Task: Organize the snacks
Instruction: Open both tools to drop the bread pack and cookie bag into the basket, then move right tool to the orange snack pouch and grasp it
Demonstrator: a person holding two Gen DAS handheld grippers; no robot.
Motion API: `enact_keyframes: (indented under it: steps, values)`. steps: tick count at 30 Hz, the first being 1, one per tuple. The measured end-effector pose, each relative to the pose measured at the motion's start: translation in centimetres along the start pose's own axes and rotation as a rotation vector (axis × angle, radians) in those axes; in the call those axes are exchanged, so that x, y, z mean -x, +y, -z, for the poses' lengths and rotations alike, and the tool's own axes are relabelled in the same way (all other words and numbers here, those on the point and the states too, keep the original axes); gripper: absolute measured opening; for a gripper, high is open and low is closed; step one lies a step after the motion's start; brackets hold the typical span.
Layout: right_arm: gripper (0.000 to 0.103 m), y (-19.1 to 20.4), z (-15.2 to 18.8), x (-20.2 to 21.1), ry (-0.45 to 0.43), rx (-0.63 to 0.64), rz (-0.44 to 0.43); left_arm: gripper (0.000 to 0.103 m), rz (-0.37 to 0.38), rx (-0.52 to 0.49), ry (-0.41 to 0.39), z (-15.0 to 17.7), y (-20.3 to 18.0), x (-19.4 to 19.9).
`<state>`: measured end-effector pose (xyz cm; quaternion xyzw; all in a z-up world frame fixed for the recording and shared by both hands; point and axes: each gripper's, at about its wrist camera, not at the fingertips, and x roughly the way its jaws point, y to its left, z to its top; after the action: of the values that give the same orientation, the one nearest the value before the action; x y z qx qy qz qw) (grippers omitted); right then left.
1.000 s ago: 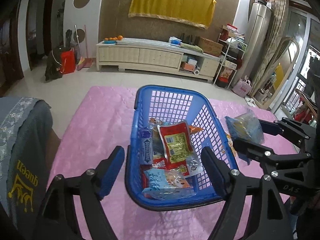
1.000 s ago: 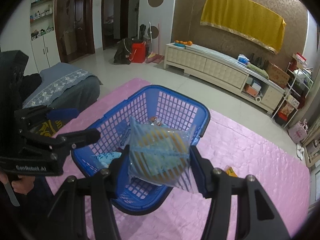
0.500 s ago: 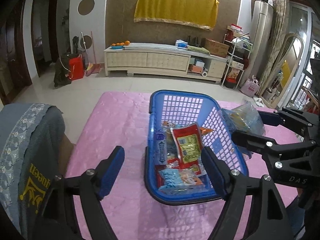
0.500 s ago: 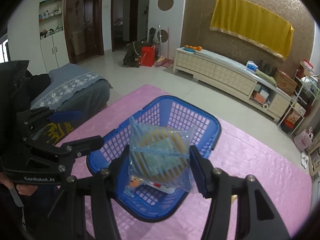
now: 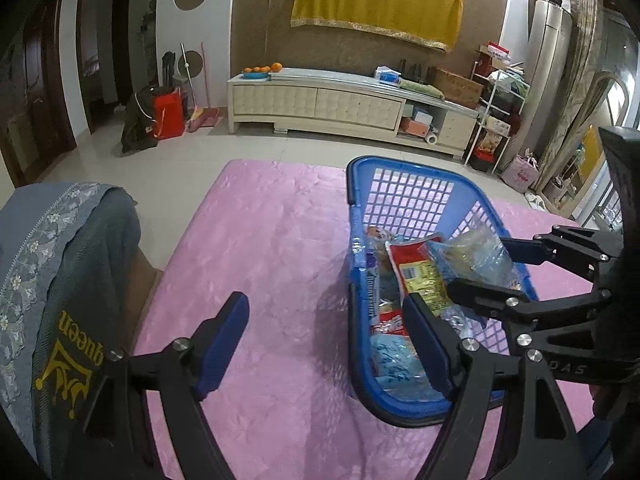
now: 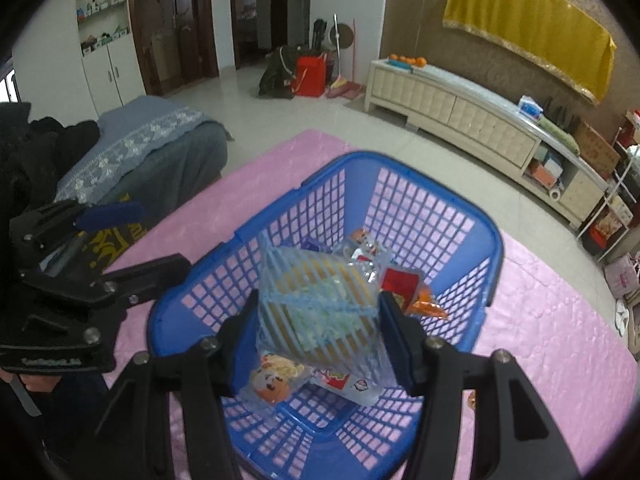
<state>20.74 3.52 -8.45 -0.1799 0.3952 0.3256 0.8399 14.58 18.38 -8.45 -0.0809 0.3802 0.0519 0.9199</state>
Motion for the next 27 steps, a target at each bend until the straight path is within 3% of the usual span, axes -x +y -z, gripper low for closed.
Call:
enact_keyframes:
  steps: [9, 11, 13, 15, 17, 27]
  values:
    - [0.061, 0.4, -0.6, -1.9, 0.043, 0.023, -0.005, 0.077, 0.004, 0.004, 0.011, 0.0, 0.6, -0.7]
    - [0.065, 0.6, -0.9, -2.3, 0.047, 0.038, -0.005, 0.077, 0.004, 0.012, 0.010, 0.0, 0.8, -0.6]
    - [0.085, 0.6, -0.9, -2.3, 0.043, 0.045, 0.003, 0.077, -0.001, 0.018, 0.010, 0.1, 1.0, -0.5]
    - [0.097, 0.3, -0.9, -1.8, 0.021, 0.040, 0.014, 0.077, -0.008, 0.019, 0.007, 0.2, 1.1, -0.2]
    - [0.102, 0.0, -0.8, -1.1, 0.000, 0.030, 0.029, 0.077, -0.011, 0.014, 0.005, 0.2, 1.0, 0.1]
    - [0.103, -0.9, 0.9, 2.8, -0.024, 0.013, 0.066, 0.077, 0.005, -0.007, -0.029, 0.3, -0.8, 2.6]
